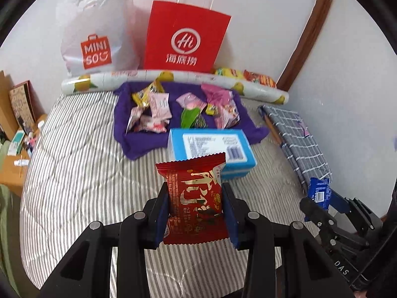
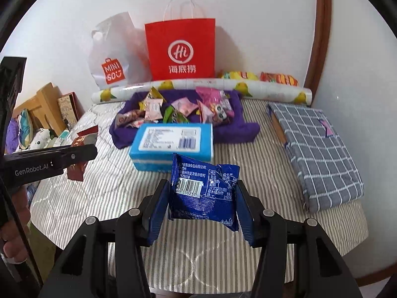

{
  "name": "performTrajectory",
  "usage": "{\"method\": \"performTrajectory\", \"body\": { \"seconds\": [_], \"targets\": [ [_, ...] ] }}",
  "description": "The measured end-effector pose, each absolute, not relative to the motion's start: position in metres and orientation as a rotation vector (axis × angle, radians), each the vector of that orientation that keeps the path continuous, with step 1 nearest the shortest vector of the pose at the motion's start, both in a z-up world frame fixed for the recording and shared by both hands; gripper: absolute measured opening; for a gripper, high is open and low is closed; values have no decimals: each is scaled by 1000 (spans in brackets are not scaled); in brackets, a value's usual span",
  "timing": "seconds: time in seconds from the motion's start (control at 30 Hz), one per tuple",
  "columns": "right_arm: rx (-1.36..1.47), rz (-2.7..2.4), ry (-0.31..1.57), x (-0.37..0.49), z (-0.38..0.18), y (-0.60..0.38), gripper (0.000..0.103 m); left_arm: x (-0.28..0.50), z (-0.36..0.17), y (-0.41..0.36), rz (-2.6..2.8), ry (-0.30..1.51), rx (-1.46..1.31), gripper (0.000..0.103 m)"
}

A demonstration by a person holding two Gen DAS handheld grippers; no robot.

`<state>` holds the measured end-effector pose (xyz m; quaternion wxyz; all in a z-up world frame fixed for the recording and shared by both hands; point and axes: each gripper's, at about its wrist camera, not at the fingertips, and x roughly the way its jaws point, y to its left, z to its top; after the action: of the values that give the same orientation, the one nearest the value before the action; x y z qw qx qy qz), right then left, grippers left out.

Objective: Organize snacks
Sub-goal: 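Carry the red bag to the towel with the left tool while the right tool carries the blue packet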

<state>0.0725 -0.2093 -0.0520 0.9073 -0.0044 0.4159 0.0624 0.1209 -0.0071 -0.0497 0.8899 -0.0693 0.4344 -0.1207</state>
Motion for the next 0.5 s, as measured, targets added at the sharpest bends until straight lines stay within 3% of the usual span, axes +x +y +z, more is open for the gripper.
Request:
{"method": "performTrajectory", "body": {
  "seconds": [0.5],
  "targets": [
    [-5,153,809,117,-18,-207,52,153,-20,-14,-247,849,-142,37]
  ]
}}
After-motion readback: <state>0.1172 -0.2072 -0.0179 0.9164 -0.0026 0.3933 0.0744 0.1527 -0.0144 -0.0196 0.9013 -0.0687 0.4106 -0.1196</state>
